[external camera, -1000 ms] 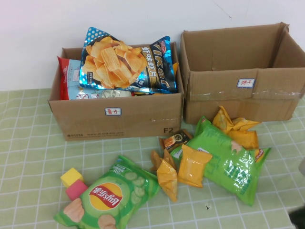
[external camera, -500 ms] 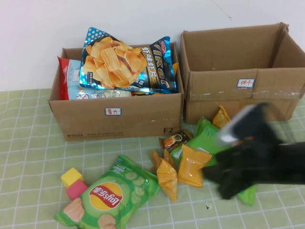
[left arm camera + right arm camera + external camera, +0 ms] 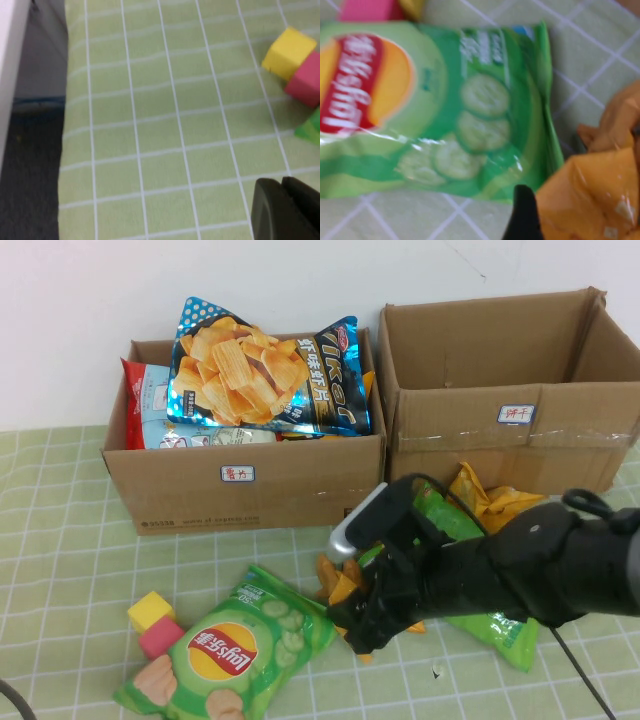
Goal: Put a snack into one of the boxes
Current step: Pick up the biscuit
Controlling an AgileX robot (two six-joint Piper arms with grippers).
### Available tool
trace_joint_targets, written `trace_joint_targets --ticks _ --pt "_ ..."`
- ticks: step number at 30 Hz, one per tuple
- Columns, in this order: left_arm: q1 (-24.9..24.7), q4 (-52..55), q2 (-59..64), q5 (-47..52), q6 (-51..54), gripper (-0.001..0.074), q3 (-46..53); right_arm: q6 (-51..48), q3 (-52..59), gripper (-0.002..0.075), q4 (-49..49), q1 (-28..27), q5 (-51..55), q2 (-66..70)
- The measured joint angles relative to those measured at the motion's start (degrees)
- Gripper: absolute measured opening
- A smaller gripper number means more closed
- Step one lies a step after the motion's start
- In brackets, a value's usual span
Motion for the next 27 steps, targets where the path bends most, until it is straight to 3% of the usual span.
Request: trace_joint_targets --ticks 7,15,21,27 --pt "0.0 0.0 -0.13 -3.76 0.5 -0.0001 0.8 -1.27 -0.23 0.0487 -0.48 0.0 -0.24 3.41" --pt "0.0 -0.1 -0.13 -4.78 1.07 -0.0001 0.8 -1.62 -0.65 0.0365 -0.85 0.11 -0.84 5.14" --pt "0.0 -0.1 -0.13 -4.78 1.3 -0.0001 0.91 -1.7 -0.65 0.008 -1.07 0.11 -0.84 5.52" --pt "0.0 -0.1 -0.13 -4.78 1.38 -0.0001 1.26 -1.7 -0.65 0.001 -1.4 0.11 -2.27 1.79"
